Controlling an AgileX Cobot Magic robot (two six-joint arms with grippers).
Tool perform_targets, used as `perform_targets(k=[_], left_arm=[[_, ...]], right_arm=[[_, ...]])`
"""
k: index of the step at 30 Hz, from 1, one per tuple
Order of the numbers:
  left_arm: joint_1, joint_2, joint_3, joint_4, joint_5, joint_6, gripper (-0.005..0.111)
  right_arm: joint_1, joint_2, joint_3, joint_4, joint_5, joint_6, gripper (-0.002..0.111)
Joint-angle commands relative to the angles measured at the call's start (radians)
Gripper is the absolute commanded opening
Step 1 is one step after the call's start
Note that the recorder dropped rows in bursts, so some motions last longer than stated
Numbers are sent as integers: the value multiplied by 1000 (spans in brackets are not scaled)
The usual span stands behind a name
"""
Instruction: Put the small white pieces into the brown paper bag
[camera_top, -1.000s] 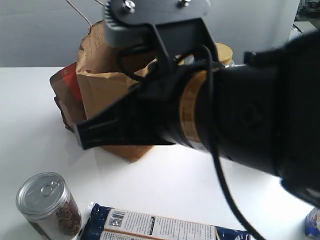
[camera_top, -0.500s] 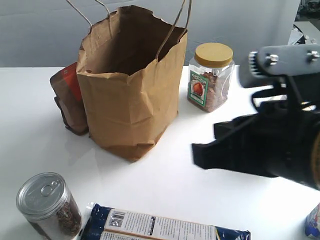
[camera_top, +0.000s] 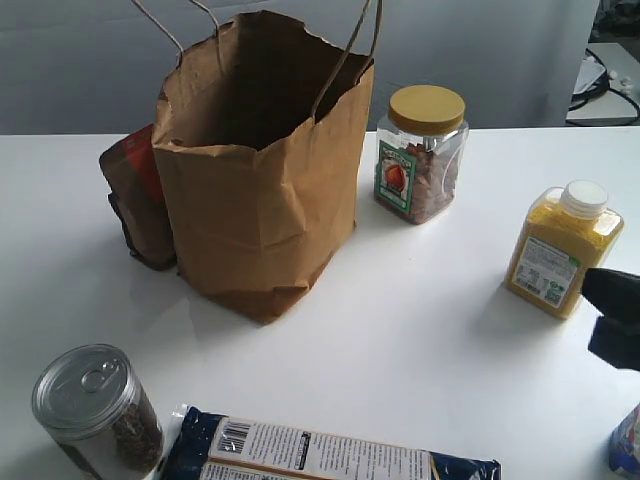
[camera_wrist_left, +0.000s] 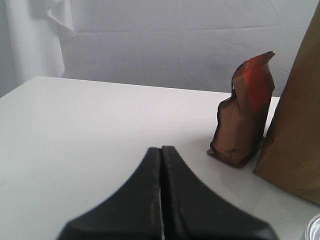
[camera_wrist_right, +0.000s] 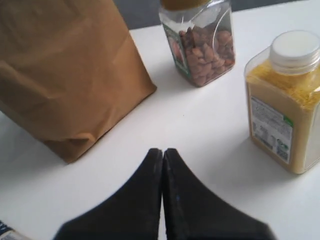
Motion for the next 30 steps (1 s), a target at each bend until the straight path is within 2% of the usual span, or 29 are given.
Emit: perform_targets(k=[1, 4, 6, 7, 12, 15, 20, 22, 30], left_arm=[[-7, -3, 4, -8, -5, -6, 0], [-7, -3, 4, -8, -5, -6, 0], [-7, -3, 4, -8, -5, -6, 0], [-7, -3, 4, -8, -5, -6, 0], [-7, -3, 4, -8, -3, -6, 0], [-7, -3, 4, -8, -3, -6, 0], [-7, -3, 4, -8, -3, -6, 0], [-7, -3, 4, -8, -3, -6, 0], [-7, -3, 4, -8, -6, -6, 0]], right_arm=[[-122, -50, 150, 166, -245, -251, 0], [-142, -90, 259, 244, -382, -345, 0], [-142, -126, 272, 323, -445, -457, 0], [-142, -145, 272, 323, -399, -510, 0], [-142, -267, 272, 319, -401, -644, 0], [-146, -355, 272, 311, -341, -646, 0], [-288, -648, 272, 276, -91, -585, 0], [-320, -702, 272, 276, -7, -578, 0], [-320, -702, 272, 354, 10, -619, 0]])
